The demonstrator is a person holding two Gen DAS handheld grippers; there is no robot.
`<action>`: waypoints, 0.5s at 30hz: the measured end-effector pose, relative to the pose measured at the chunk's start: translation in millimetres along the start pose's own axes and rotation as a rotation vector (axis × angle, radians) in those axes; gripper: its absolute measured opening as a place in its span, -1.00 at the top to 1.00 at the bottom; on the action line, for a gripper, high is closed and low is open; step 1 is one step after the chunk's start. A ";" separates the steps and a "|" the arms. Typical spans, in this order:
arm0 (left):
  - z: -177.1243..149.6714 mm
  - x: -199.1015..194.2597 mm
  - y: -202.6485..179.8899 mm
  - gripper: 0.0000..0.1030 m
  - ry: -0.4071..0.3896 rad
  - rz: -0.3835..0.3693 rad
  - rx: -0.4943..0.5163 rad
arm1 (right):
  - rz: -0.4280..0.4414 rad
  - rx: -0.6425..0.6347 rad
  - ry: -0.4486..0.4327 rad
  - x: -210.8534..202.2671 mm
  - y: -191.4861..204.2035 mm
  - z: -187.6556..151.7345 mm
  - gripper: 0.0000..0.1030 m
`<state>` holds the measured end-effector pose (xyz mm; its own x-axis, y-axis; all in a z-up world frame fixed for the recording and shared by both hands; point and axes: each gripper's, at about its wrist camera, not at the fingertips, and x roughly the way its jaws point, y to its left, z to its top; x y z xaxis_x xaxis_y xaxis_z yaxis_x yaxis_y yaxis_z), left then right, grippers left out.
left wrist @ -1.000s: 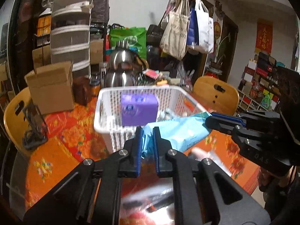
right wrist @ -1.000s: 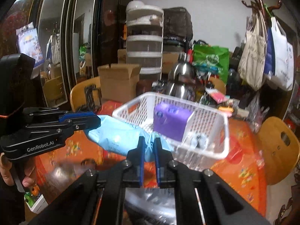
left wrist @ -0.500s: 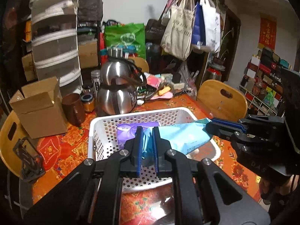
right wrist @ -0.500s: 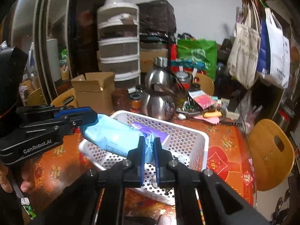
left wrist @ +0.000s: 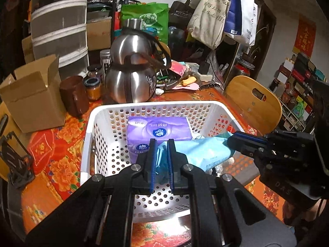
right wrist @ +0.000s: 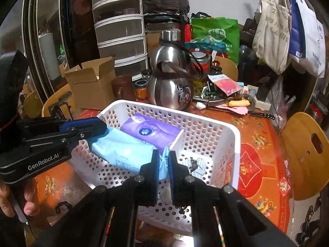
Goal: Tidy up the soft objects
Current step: 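Lift the light-blue package and lower it into the basket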
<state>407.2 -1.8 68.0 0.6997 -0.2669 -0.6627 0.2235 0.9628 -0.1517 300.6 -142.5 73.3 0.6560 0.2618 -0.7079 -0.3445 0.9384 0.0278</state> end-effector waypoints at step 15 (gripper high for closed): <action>-30.6 9.0 30.6 -0.69 -0.017 0.067 -0.036 | -0.048 0.050 0.020 17.1 -20.4 -24.0 -0.41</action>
<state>399.6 26.6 34.9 0.7237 -0.2019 -0.6599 0.1514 0.9794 -0.1335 302.7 -162.6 43.7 0.6572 0.2121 -0.7232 -0.2786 0.9600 0.0284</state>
